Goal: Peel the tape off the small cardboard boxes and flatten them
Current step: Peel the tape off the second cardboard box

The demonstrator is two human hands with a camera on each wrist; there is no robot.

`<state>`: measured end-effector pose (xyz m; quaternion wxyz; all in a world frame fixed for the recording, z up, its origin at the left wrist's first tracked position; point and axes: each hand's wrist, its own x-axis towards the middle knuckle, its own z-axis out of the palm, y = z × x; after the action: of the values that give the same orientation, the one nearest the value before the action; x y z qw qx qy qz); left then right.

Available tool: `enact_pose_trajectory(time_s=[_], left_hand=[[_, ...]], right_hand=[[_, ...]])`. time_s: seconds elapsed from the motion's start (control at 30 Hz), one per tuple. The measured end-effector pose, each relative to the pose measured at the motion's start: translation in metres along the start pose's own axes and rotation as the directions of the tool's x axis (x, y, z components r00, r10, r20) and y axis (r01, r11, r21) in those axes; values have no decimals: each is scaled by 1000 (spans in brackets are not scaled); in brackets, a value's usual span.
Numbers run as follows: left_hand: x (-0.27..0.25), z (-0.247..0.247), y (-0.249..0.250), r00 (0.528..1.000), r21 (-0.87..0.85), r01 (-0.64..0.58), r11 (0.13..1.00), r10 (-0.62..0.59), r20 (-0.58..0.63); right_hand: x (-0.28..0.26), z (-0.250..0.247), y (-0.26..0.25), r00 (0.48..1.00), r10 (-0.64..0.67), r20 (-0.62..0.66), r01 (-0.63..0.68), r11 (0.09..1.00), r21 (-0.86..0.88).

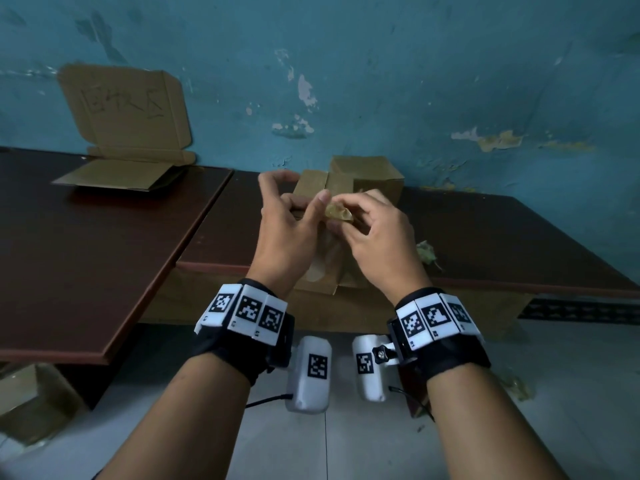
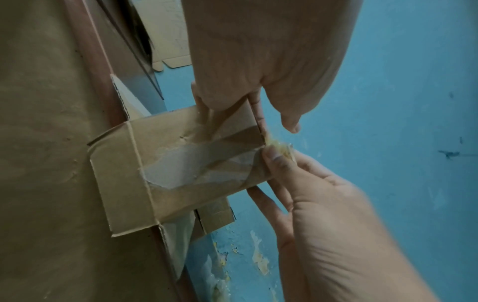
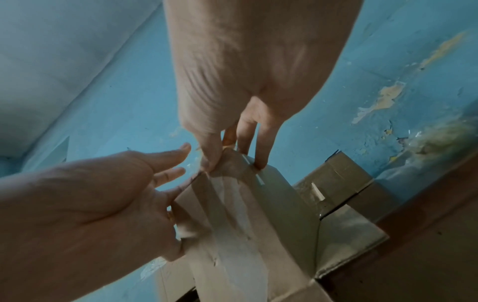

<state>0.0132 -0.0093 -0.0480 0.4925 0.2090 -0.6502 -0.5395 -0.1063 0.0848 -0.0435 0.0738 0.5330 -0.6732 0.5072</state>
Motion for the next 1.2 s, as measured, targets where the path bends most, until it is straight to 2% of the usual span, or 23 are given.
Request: enact_pose_trajectory(time_s=[0.1,0.23,0.33,0.47,0.63,0.83,0.93,1.1,1.2], left_hand=[[2,-1,-1,999,-9,36,999,-35,9],[-4,-1,7,994,28,91,995,-92,64],[-5,-3,10,998,47,47,998,-49,34],[-3,-8,5,996,71,37,997,-43,83],[0,-10,3,995,131,79,988,-86,50],[2,-8,3,990,53,137,989,-139,19],[4,-11,1,987,60,162,985,-163,2],[5,-12,2,986,73,165,984,-164,-14],[4,-12,3,988,76,152,985,-150,-28]], right_hand=[[0,-2,-2,1000,-5,17,7,997,-72],[1,-2,-2,1000,10,-11,-10,1000,-20],[1,-3,0,1000,20,-22,-20,1000,-17],[1,-3,2,999,20,-32,-20,1000,-5],[2,-3,5,1000,27,3,-28,999,39],[3,-8,5,998,47,45,-48,998,31],[1,-15,1,992,113,60,-119,988,95],[-3,-14,-4,996,91,5,-91,980,175],[-2,-10,-3,988,157,-9,-149,956,254]])
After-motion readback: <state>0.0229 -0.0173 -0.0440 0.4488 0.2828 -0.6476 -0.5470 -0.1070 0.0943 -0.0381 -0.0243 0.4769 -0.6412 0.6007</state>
